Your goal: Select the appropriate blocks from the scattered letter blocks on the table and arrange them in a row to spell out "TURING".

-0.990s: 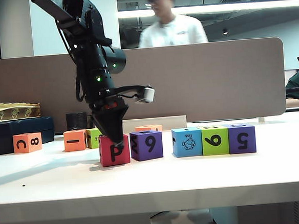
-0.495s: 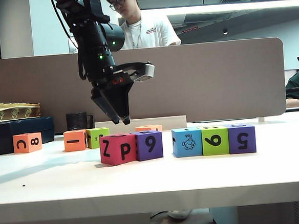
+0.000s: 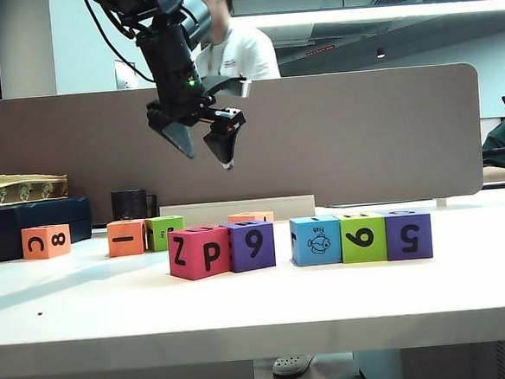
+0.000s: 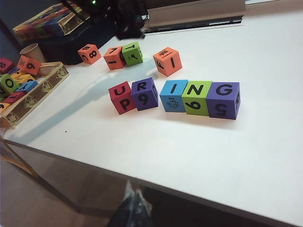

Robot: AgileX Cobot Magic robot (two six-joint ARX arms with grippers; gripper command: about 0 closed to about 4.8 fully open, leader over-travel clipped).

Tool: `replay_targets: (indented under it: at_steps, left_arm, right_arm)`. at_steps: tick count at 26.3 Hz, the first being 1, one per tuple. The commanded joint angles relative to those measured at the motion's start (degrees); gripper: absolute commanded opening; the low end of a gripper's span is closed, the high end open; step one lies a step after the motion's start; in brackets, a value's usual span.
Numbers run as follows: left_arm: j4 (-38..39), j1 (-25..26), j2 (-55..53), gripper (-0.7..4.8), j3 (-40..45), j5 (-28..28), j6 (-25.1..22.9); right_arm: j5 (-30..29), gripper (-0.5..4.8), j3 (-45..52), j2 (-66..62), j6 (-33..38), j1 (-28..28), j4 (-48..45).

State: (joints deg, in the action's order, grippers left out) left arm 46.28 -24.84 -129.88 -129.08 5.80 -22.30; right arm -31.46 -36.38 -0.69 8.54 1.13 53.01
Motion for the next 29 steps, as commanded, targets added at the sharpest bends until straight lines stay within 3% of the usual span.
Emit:
replay_targets:
  at_steps: [1, 7, 16, 23, 29]
  left_arm:
    - [-6.9, 0.6, 0.3, 4.79, -0.2, 2.9, -0.1]
    - [-9.3, 3.9, -0.2, 4.79, -0.2, -2.3, 0.9]
    - [-8.9, 8.0, -2.4, 4.79, -0.2, -4.9, 1.3]
    - [-9.2, 11.5, -6.6, 4.79, -0.3, -12.5, 1.2]
    - [-9.9, 13.3, -9.9, 4.79, -0.3, -15.1, -4.0]
  right_arm:
    - [0.0, -0.01, -0.2, 0.6, 0.0, 0.0, -0.5]
    - [0.0, -0.01, -0.2, 0.6, 0.0, 0.0, -0.5]
    - [0.0, -0.01, -0.2, 0.6, 0.0, 0.0, 2.5]
    - [0.0, -0.01, -0.2, 0.6, 0.0, 0.0, 2.9]
    - [0.0, -0.01, -0.2, 0.6, 0.0, 0.0, 3.8]
